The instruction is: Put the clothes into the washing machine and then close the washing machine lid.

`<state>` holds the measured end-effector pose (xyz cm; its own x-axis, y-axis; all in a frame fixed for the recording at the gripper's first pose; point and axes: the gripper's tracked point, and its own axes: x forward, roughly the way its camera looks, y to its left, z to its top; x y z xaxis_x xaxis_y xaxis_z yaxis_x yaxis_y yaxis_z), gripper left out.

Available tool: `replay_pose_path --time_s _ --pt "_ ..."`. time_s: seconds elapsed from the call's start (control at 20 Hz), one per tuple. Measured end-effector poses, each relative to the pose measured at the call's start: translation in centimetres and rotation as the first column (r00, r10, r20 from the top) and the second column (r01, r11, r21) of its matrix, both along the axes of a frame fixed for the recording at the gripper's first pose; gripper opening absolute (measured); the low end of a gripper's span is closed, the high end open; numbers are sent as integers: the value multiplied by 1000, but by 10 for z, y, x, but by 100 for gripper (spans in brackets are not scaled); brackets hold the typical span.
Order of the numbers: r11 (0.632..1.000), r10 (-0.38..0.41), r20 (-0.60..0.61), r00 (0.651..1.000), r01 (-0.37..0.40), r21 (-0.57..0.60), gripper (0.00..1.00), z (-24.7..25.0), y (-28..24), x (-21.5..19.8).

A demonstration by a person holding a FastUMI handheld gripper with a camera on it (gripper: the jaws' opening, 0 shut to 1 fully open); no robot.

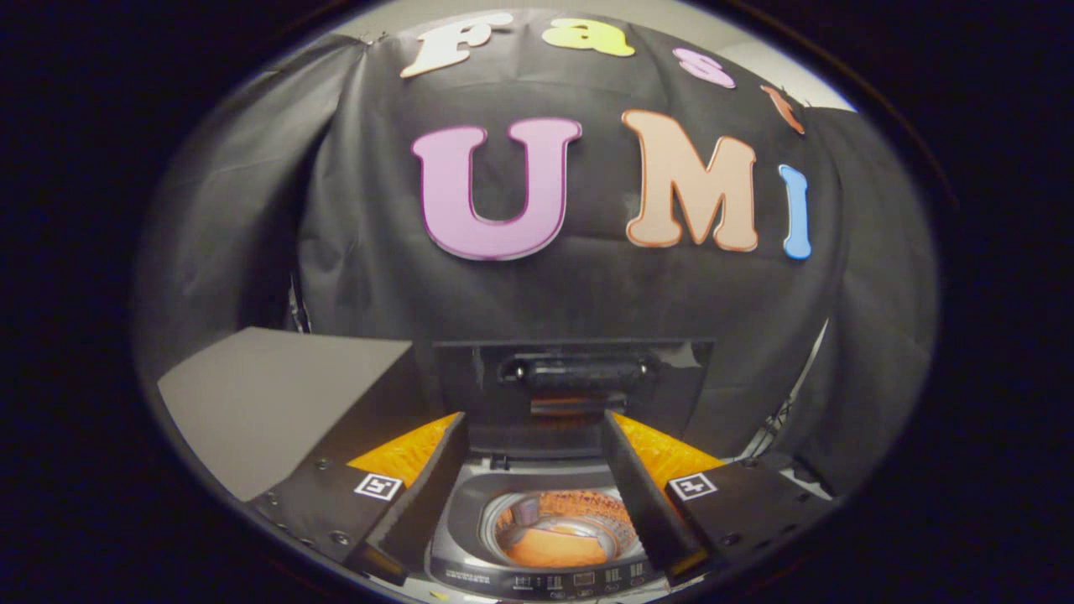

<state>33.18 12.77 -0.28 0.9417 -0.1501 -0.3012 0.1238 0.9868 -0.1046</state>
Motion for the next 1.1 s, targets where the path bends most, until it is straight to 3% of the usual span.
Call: replay_pose_path --time_s 0.5,0.95,1.1 --pt "999 -31 127 991 29 14 99 50 -18 72" --pt "1000 20 134 991 -19 -6 99 37 -33 187" --pt "999 51 74 996 -50 -16 99 7 -42 216"
